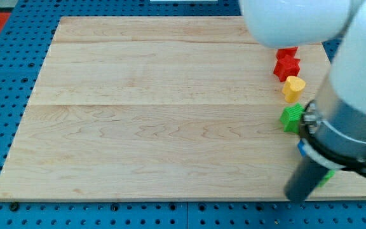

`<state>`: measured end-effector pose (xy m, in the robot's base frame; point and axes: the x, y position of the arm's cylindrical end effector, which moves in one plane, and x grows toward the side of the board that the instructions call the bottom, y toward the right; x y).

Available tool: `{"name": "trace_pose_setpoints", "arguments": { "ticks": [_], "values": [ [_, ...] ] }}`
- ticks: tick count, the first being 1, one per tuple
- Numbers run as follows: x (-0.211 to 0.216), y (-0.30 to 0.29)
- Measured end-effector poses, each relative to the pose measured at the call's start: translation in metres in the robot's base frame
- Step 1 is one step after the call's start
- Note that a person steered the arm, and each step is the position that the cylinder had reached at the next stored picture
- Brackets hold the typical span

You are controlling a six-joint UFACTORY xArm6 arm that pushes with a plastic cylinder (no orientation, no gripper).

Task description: Point your arm to the top right of the board

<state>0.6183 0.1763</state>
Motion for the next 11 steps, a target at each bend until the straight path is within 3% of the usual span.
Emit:
{"name": "trace_pose_setpoints", "arguments": {
  "ticks": [2,3,4,5,7,9,10,11],
  "values": [
    [-0.002,0.137],
    [-0.043,0.165],
    [-0.056,0.169],
    [-0.13,0.168],
    [-0.214,0.169],
    [-0.375,0.164],
    [-0.424,0.128],
    [-0.427,0.117]
  ]
}}
